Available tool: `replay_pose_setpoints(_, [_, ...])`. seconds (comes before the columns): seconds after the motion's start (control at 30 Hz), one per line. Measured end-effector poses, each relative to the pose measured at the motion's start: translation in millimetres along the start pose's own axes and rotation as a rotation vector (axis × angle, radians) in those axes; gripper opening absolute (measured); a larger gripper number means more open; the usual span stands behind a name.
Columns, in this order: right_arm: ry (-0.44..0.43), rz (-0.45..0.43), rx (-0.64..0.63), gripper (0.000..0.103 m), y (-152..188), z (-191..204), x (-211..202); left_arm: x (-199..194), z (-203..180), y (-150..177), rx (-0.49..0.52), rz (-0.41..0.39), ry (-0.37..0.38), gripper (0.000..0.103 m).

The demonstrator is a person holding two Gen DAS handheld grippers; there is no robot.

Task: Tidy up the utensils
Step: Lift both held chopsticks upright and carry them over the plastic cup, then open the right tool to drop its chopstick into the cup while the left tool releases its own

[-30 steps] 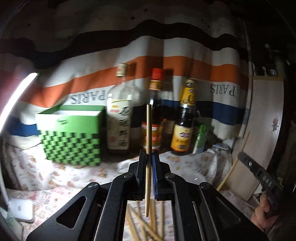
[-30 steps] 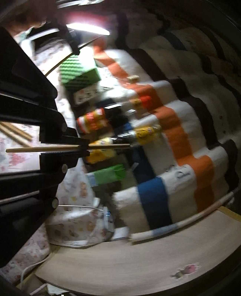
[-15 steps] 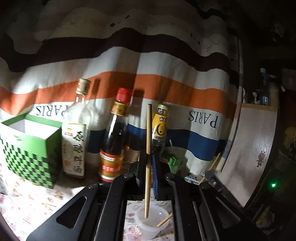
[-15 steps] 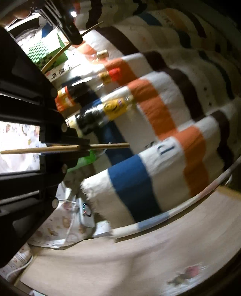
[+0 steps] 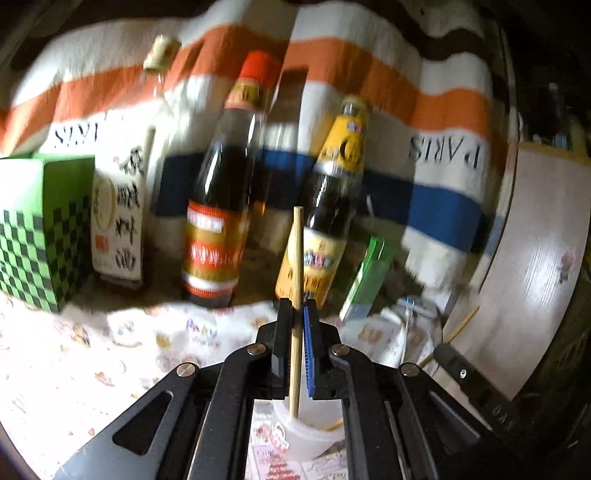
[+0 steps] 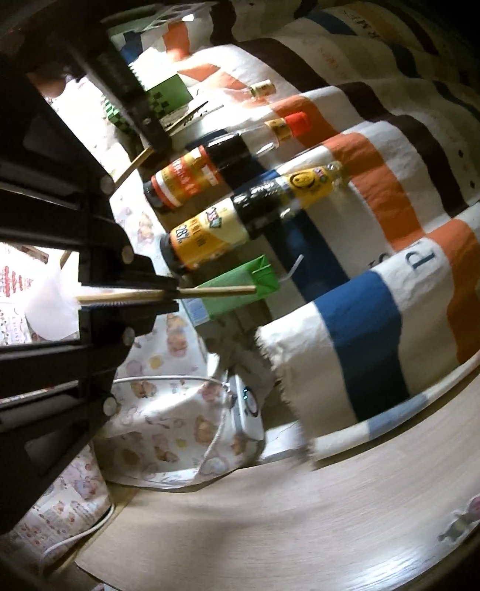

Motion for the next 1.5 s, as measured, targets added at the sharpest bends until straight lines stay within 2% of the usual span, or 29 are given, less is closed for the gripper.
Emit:
replay_pose_setpoints(0.1, [-0.010, 0.044, 0.000, 0.005, 5.3, -0.1, 7.1, 8.3, 6.3, 8.6, -0.015, 0.043, -0.008, 0.005])
replay_pose_setpoints(0.23, [-0.022, 0.104, -0.029, 0.005, 14.1, 6.1, 9.9, 11.3, 6.6, 17.5, 0.011, 0.049, -0.028, 0.005])
replay_pose_setpoints(0.4, [-0.125, 0.200, -0.002, 0.005, 28.0, 20.1, 10.9, 16.9, 6.9, 19.1, -0.004, 0.066, -0.040, 0.005])
replay_pose_setpoints(0.5, [-0.138, 0.245, -0.038, 0.005, 43.0, 34.1, 12.1, 14.7, 9.4, 18.0, -0.002, 0.070, -0.042, 0.005])
replay_pose_setpoints(0.6, [-0.116, 0.252, -0.092, 0.005, 53.3, 43.1, 14.1, 10.6, 8.7, 19.8, 0.022, 0.073, -0.043, 0.005])
replay_pose_setpoints(0.7, [-0.137, 0.273, -0.068, 0.005, 57.2, 42.4, 17.1, 7.2, 6.1, 22.0, 0.048, 0.074, -0.043, 0.005])
replay_pose_setpoints(0.83, [-0.128, 0.251, -0.091, 0.005, 53.9, 44.2, 12.1, 7.3, 6.6, 21.2, 0.062, 0.080, -0.049, 0.005])
replay_pose_setpoints(1.03, [-0.151, 0.253, -0.085, 0.005, 50.5, 52.6, 6.8, 29.0, 20.9, 7.7, 0.058, 0.081, -0.138, 0.011])
replay_pose_setpoints(1.17, [-0.134, 0.249, -0.066, 0.005, 48.7, 43.0, 5.8, 38.7, 38.4, -9.0, -0.019, 0.092, -0.148, 0.012])
replay_pose_setpoints(1.27, [-0.121, 0.247, -0.037, 0.005, 48.3, 28.4, 10.3, 36.9, 45.3, -17.4, -0.028, 0.075, -0.137, 0.012])
replay_pose_setpoints(1.37, [-0.122, 0.234, -0.028, 0.005, 46.8, 18.2, 12.2, 29.8, 45.9, -19.8, 0.012, 0.061, -0.135, 0.022])
replay_pose_setpoints(1.43, [-0.151, 0.245, -0.001, 0.006, 46.1, 14.2, 13.6, 21.1, 44.2, -18.3, 0.048, 0.046, -0.139, 0.035])
replay_pose_setpoints(1.5, [-0.181, 0.256, 0.023, 0.006, 45.4, 13.5, 13.3, 11.0, 42.3, -16.9, 0.078, 0.034, -0.145, 0.041])
Point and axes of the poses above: each gripper's, at about its wrist camera, not at the fingertips, and x roughly the way its jaws point, z to its left, y to its underside, the point moved 4 cm from there along x, roughly the way its jaws point, and after that the axes turned 12 degrees about -x, right-handed, at the moved point
